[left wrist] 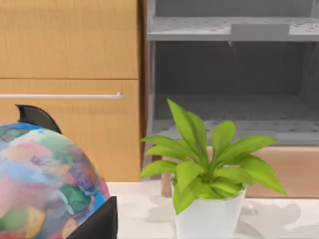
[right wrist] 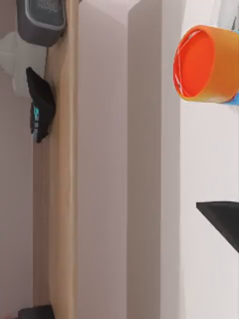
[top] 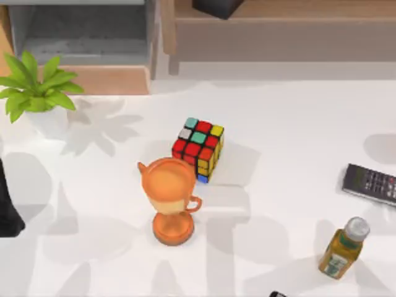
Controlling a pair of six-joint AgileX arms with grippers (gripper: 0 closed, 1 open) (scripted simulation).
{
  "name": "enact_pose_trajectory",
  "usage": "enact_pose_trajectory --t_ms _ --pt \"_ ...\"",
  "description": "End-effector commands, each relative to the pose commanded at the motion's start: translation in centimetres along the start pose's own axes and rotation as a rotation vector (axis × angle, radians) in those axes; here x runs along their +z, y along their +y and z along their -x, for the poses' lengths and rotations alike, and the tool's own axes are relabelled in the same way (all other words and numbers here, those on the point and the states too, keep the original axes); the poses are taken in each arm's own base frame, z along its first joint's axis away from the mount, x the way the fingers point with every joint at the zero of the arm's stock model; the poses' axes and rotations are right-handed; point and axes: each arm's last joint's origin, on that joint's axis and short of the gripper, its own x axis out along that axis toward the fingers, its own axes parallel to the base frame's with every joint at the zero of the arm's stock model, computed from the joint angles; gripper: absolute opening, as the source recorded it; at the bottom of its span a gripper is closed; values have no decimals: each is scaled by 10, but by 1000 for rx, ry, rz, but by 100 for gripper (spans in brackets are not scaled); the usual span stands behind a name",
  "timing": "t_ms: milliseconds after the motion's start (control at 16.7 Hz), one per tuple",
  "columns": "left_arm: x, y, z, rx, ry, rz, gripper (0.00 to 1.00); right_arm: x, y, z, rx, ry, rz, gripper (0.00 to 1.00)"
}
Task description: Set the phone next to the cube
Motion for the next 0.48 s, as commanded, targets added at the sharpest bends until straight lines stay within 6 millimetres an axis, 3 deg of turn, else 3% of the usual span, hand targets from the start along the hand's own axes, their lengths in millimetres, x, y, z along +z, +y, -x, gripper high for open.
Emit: enact_pose_trajectory --t_ms 240,480 --pt "0 0 0 0 0 0 100 3 -1 -1 -11 26 5 100" --pt "0 0 0 0 0 0 100 21 -8 -8 -64 182 28 100"
